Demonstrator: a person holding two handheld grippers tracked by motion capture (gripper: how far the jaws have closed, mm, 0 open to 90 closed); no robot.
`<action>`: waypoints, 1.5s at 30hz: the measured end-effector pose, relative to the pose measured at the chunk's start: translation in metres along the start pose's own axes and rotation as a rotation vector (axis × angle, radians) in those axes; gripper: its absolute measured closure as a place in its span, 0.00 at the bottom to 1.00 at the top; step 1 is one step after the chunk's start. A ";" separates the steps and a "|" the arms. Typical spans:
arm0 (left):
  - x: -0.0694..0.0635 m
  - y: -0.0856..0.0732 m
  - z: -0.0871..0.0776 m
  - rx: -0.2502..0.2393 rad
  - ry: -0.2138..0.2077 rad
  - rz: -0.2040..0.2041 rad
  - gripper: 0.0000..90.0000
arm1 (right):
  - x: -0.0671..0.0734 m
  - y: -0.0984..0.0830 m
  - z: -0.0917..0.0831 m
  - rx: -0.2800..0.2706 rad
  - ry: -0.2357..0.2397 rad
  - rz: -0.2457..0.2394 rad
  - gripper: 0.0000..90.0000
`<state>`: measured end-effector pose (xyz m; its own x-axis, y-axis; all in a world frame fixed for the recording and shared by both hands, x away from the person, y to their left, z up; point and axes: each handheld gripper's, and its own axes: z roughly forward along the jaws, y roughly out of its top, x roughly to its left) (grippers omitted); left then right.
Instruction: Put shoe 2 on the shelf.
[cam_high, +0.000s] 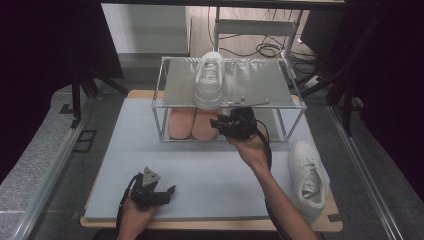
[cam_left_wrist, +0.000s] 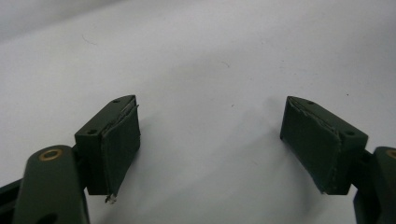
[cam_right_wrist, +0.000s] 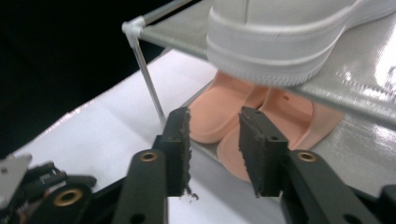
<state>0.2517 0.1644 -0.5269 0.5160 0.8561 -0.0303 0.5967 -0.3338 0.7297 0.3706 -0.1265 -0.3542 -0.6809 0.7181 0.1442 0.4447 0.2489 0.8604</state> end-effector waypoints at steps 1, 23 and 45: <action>0.000 0.000 0.000 0.000 0.000 0.000 0.22 | 0.001 -0.002 0.000 0.004 -0.001 -0.010 0.66; 0.000 0.000 0.000 0.000 0.001 0.000 0.22 | 0.004 -0.038 -0.010 0.060 0.024 -0.151 0.32; -0.001 -0.001 0.000 -0.002 0.003 -0.003 0.22 | -0.004 -0.079 -0.032 0.165 0.051 -0.216 0.12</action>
<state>0.2509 0.1643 -0.5271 0.5123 0.8582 -0.0304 0.5968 -0.3304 0.7312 0.3195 -0.1693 -0.4071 -0.7970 0.6039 -0.0060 0.3715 0.4981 0.7835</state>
